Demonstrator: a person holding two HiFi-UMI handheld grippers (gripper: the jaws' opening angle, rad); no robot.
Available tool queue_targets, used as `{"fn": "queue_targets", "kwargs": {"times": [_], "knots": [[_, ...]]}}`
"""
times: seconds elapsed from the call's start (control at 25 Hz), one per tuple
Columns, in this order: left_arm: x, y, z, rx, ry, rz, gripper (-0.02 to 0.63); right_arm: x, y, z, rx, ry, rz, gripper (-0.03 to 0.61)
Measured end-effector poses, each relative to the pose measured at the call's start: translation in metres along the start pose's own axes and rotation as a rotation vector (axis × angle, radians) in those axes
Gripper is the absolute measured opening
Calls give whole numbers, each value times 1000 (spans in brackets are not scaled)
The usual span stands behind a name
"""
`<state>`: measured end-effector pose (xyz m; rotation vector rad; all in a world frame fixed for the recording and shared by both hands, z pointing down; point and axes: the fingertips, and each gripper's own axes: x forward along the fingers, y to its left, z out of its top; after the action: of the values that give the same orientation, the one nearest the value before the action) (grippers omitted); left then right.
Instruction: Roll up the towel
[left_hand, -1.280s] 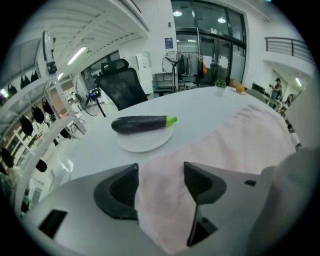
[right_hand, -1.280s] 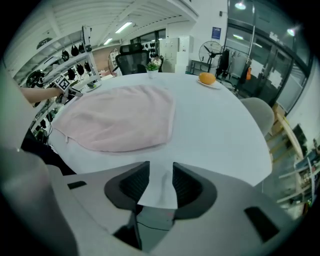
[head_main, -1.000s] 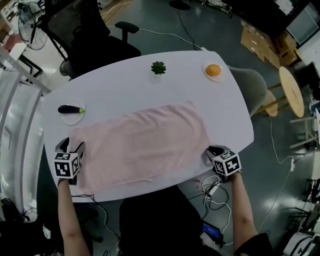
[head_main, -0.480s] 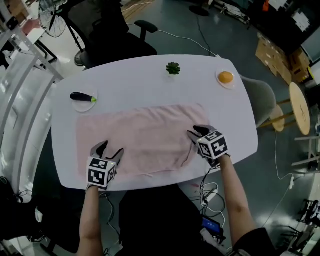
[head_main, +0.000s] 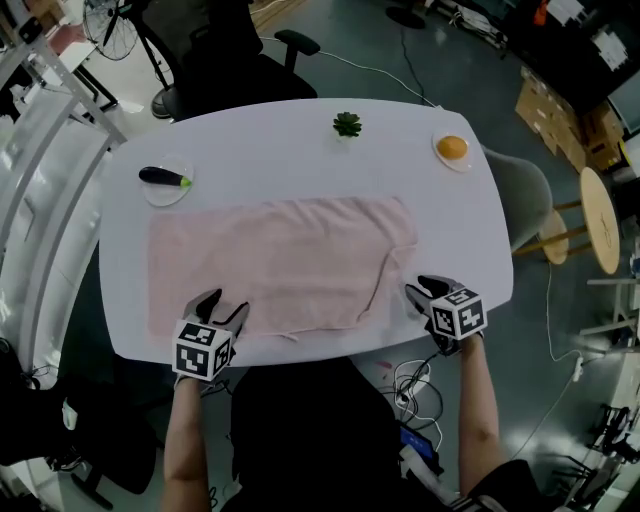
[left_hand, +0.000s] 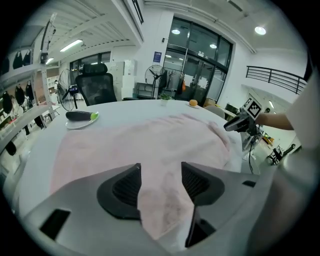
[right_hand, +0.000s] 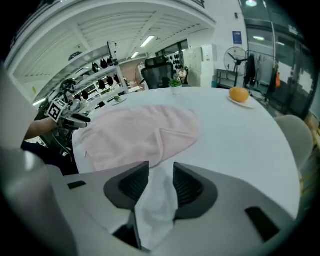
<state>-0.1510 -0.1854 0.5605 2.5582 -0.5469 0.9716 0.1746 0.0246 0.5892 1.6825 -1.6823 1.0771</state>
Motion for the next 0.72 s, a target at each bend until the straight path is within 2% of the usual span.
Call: {"fn": "queue_targets", "kwargs": {"times": [0.24, 0.32, 0.44, 0.6, 0.72], "knots": [[11, -39, 4, -4, -26, -40, 276, 37, 15, 14, -16, 5, 45, 147], [12, -50, 4, 10, -30, -47, 276, 40, 17, 10, -12, 7, 41, 114], [12, -63, 3, 36, -38, -46, 276, 23, 24, 17, -14, -37, 25, 57], [17, -90, 2, 83, -54, -64, 276, -10, 27, 15, 3, -88, -6, 54], [26, -116, 2, 152, -58, -95, 276, -30, 24, -4, 74, -99, -34, 54]]}}
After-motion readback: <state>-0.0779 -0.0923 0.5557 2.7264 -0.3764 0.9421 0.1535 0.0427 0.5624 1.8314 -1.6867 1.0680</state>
